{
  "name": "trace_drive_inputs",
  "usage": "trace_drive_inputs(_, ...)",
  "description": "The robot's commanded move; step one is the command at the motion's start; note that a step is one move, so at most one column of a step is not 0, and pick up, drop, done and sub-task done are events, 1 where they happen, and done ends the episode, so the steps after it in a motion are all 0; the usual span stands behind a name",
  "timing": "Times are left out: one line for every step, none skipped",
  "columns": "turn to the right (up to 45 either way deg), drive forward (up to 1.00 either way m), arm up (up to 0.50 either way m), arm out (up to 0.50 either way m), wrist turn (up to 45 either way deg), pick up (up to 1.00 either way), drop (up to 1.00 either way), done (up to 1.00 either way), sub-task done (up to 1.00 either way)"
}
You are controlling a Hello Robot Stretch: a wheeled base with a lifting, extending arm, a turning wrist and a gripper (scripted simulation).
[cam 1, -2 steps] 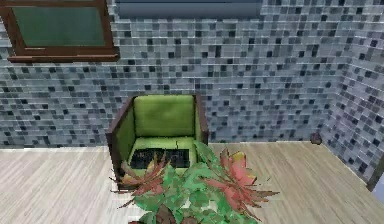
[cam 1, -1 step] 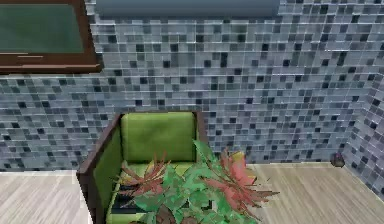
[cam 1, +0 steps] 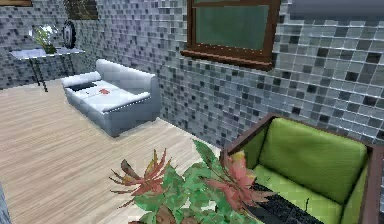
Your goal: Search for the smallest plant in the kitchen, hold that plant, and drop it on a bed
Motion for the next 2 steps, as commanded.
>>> trace_drive_inputs(-3.0, 0.00, 0.00, 0.00, 0.0, 0.00, 0.00, 0.00, 0.00)
trace_drive_inputs(0.0, 0.35, 0.00, 0.00, 0.0, 0.00, 0.00, 0.00, 0.00)
